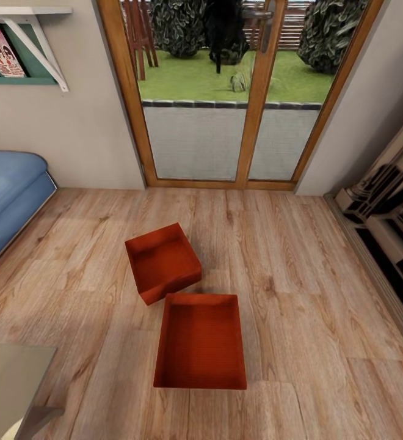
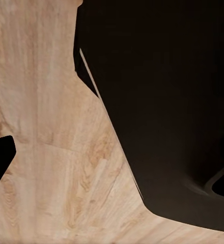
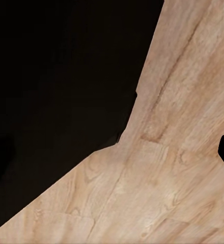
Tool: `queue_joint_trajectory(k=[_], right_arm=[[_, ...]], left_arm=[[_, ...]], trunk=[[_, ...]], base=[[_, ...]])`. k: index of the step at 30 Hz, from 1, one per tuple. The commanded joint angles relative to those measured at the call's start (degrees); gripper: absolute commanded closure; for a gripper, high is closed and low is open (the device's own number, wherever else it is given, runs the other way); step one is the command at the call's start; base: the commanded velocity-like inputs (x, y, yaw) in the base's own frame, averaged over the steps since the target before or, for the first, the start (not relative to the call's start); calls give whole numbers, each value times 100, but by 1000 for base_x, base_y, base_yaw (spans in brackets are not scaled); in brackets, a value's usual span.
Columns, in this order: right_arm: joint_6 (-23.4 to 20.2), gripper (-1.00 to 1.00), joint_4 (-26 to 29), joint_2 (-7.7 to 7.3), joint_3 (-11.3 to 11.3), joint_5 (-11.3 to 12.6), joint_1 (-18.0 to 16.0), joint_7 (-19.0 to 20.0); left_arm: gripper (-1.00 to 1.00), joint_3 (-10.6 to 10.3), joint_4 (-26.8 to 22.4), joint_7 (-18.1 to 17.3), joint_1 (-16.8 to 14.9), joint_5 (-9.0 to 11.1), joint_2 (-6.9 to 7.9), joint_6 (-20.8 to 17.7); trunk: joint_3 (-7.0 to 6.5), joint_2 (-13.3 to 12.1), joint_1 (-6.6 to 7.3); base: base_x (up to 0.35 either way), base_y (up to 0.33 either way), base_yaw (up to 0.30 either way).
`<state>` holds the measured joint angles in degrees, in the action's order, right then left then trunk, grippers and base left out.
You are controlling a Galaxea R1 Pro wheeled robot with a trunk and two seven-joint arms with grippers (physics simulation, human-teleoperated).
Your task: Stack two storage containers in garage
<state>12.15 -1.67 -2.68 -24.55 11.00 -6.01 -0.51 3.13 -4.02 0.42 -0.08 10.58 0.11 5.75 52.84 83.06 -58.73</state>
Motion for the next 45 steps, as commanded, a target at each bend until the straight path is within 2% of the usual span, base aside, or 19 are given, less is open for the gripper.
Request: queue_joint_trajectory(k=[1,4,5,6,11,16,20,23,27,29,33,34,35,36,38,39,40,44,45], right_arm=[[33,-100,-18,0,-43,54,-5,-13],[25,-100,87,-348,-62,39,11,-444],[24,-100,427,-703,-10,113,-194,-887],[24,-100,583,-798,-1,207,-449,-1052],[33,-100,691,-824,25,576,-1015,-1398],[43,-100,716,-779,58,1028,-1663,-1530],[43,-100,719,-672,67,1157,-2175,-1555],[36,-100,715,-449,56,1151,-2478,-1562],[34,-100,713,-53,24,1120,-2766,-1565],[34,-100,712,52,16,1095,-2852,-1565],[46,-100,721,319,5,988,-2999,-1564],[62,-100,724,439,1,945,-3035,-1545],[86,-100,728,591,-5,864,-3066,-1507],[132,-100,739,764,-4,673,-3086,-1461],[181,-100,761,861,9,597,-3092,-1443],[211,-100,777,931,20,551,-3095,-1435],[241,-100,787,993,13,487,-3094,-1432],[263,-100,784,1019,36,524,-3091,-1433],[258,-100,768,1023,59,560,-3090,-1434]], left_arm=[[-100,27,3,2,-1,6,5,12],[-100,15,-433,31,-1,-22,401,-70],[-100,62,-839,22,-1,22,998,-124],[-100,144,-1011,23,-1,101,1184,-180],[-100,202,-1205,167,-73,243,1321,-702],[-100,220,-1274,724,-537,275,1343,-1124],[-100,223,-1275,938,-1005,304,1315,-1248],[-100,229,-1212,1050,-1531,320,1283,-1600],[-100,227,-1245,1286,-2065,311,1237,-2062],[-100,226,-1259,1345,-2225,308,1221,-2131],[-100,222,-1227,1426,-2737,306,1073,-2219],[-100,218,-1207,1438,-2917,285,958,-2227],[-100,209,-1194,1451,-3132,249,763,-2230],[-100,194,-1231,1457,-3373,214,410,-2219],[-100,182,-1259,1459,-3507,202,120,-2159],[-100,166,-1284,1460,-3585,185,-199,-1988],[-100,-68,-1300,1527,-3645,-135,-749,-1330],[-100,-784,-1328,2004,-3664,-960,-1011,-647],[-100,-858,-1275,1946,-3665,-1030,-1011,-668]], trunk=[[3,1,0],[3,1,0],[3,1,0],[3,1,0],[3,1,0],[3,1,0],[3,1,0],[3,1,0],[3,1,0],[3,1,0],[3,1,0],[3,1,0],[3,1,0],[3,1,0],[3,1,0],[3,1,0],[3,1,0],[3,1,0],[3,1,0]], base=[[0,0,0],[0,0,0],[0,0,0],[0,0,0],[0,0,0],[0,0,0],[0,0,0],[0,0,0],[0,0,0],[0,0,0],[0,0,0],[0,0,0],[0,0,0],[0,0,0],[0,0,0],[0,0,0],[0,0,0],[0,0,0],[0,0,0]])
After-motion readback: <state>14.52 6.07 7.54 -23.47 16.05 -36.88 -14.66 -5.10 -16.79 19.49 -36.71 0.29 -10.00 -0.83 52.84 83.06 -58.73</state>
